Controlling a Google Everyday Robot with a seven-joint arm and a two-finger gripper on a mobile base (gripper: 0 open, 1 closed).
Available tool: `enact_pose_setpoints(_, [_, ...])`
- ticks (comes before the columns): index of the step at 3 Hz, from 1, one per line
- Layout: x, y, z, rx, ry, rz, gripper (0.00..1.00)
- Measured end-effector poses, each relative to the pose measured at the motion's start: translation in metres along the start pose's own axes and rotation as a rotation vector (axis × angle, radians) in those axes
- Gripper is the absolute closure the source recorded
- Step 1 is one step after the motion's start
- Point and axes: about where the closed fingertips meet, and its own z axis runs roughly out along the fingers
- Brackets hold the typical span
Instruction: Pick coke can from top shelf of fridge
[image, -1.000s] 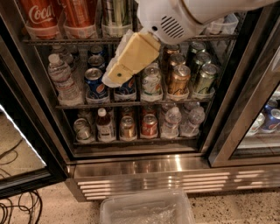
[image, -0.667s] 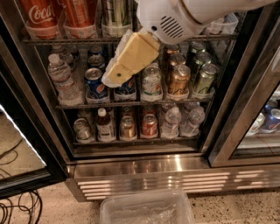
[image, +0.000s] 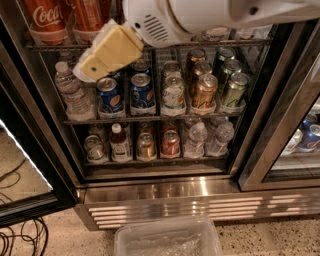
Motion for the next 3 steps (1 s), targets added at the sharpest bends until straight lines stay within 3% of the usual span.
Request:
enact_pose_setpoints(1, [-0.034, -0.002, 0.021, 0.056, -0.139, 0.058, 0.0])
enact_pose_setpoints(2, [-0.077, -0.006, 0.027, 0.135, -0.241, 0.073, 0.0])
enact_pose_setpoints(3, [-0.091, -0.002, 0.02, 0.143, -0.253, 0.053, 0.0])
